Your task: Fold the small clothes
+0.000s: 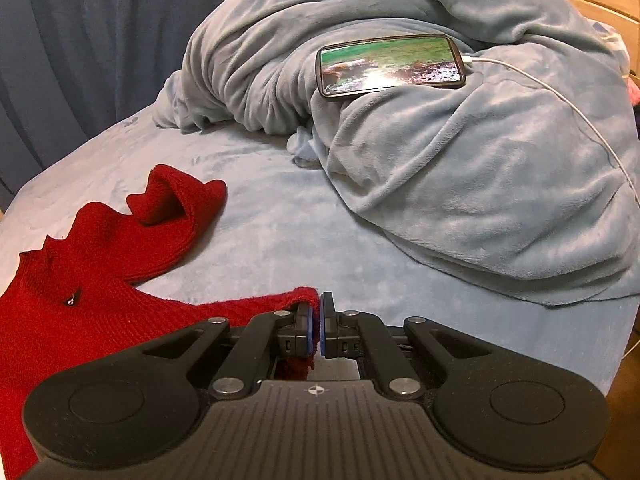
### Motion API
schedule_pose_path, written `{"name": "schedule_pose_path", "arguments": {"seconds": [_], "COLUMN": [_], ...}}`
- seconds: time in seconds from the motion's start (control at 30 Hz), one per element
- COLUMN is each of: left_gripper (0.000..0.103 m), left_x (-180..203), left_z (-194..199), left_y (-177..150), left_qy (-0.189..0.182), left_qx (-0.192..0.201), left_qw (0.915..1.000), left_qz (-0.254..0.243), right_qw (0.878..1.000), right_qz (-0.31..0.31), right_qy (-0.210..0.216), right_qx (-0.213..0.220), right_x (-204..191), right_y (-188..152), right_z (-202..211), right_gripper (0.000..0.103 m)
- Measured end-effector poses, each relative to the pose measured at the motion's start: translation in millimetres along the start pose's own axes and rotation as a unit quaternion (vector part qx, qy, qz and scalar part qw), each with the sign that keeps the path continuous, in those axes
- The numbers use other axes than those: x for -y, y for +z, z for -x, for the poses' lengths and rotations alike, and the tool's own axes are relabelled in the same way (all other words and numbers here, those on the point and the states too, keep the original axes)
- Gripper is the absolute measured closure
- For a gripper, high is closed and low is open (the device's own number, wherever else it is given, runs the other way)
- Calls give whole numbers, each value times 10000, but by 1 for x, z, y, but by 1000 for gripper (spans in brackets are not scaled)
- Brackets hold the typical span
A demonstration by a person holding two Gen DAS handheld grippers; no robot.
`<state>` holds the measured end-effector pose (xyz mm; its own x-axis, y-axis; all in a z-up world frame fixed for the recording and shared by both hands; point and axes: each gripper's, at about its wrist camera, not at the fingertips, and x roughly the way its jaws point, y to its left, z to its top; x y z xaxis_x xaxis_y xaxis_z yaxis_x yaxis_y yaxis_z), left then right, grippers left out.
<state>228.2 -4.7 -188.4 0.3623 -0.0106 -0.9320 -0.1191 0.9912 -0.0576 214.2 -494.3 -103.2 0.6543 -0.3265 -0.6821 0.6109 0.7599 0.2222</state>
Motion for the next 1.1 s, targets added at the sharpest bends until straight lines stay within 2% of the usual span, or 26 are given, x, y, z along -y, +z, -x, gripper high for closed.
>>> {"name": "schedule_pose_path", "arguments": {"seconds": [0.13, 0.2, 0.23, 0.3, 0.33, 0.4, 0.5, 0.6, 0.67, 0.7, 0.77, 0.87, 0.9, 0.97, 1.0, 1.1], "left_gripper": [0, 0, 11, 77, 100, 100, 100, 100, 100, 100, 100, 100, 100, 100, 100, 100], "left_x": [26, 28, 29, 36, 44, 45, 15, -38, -65, -77, -101, -118, -118, -110, -108, -115], "left_z": [-6, -4, -2, 11, 20, 31, 70, 117, 148, 153, 155, 128, 113, 91, 88, 96], "left_y": [-16, -19, -21, -28, -35, -39, -30, -21, -28, -27, -27, -39, -44, -53, -57, -58], "left_qy": [252, 140, 2, -327, -414, -274, -83, 173, 589, 738, 862, 982, 1002, 1138, 1156, 1008], "left_qx": [113, 153, 160, 382, 395, 544, 948, 1466, 1733, 1788, 1680, 1317, 1188, 1083, 1098, 1212], "left_qw": [9986, 9988, 9985, 9941, 9905, 9871, 9822, 9730, 9659, 9637, 9665, 9700, 9704, 9660, 9646, 9658], "left_qz": [-457, -451, -530, -966, -1252, -1480, -1621, -1775, -1832, -1839, -1737, -1793, -1846, -2052, -2100, -2057], "right_qw": [9999, 9999, 9997, 9994, 9991, 9980, 9908, 9723, 9599, 9542, 9441, 9297, 9290, 9370, 9399, 9421], "right_qz": [37, 70, 118, 226, 280, 495, 1282, 2221, 2592, 2718, 2991, 3489, 3475, 3092, 2982, 3077], "right_qy": [17, 19, 10, 9, 38, 124, 316, 719, 1069, 1249, 1361, 859, 697, 588, 575, 348], "right_qx": [-94, -148, -191, -265, -305, -365, -287, -62, -40, -80, -264, -806, -1061, -1514, -1564, -1286], "right_x": [1, 1, 0, -2, -3, -9, -24, -40, -47, -49, -54, -58, -55, -44, -41, -36], "right_y": [-1, -1, -3, -8, -11, -19, -32, -53, -69, -80, -105, -149, -160, -169, -169, -165], "right_z": [-1, -2, -2, 0, 3, 14, 48, 101, 139, 156, 173, 153, 140, 124, 124, 139], "right_gripper": [101, 101, 101, 101, 101, 101, 101, 101, 101, 101, 101, 101, 101, 101, 102, 103]}}
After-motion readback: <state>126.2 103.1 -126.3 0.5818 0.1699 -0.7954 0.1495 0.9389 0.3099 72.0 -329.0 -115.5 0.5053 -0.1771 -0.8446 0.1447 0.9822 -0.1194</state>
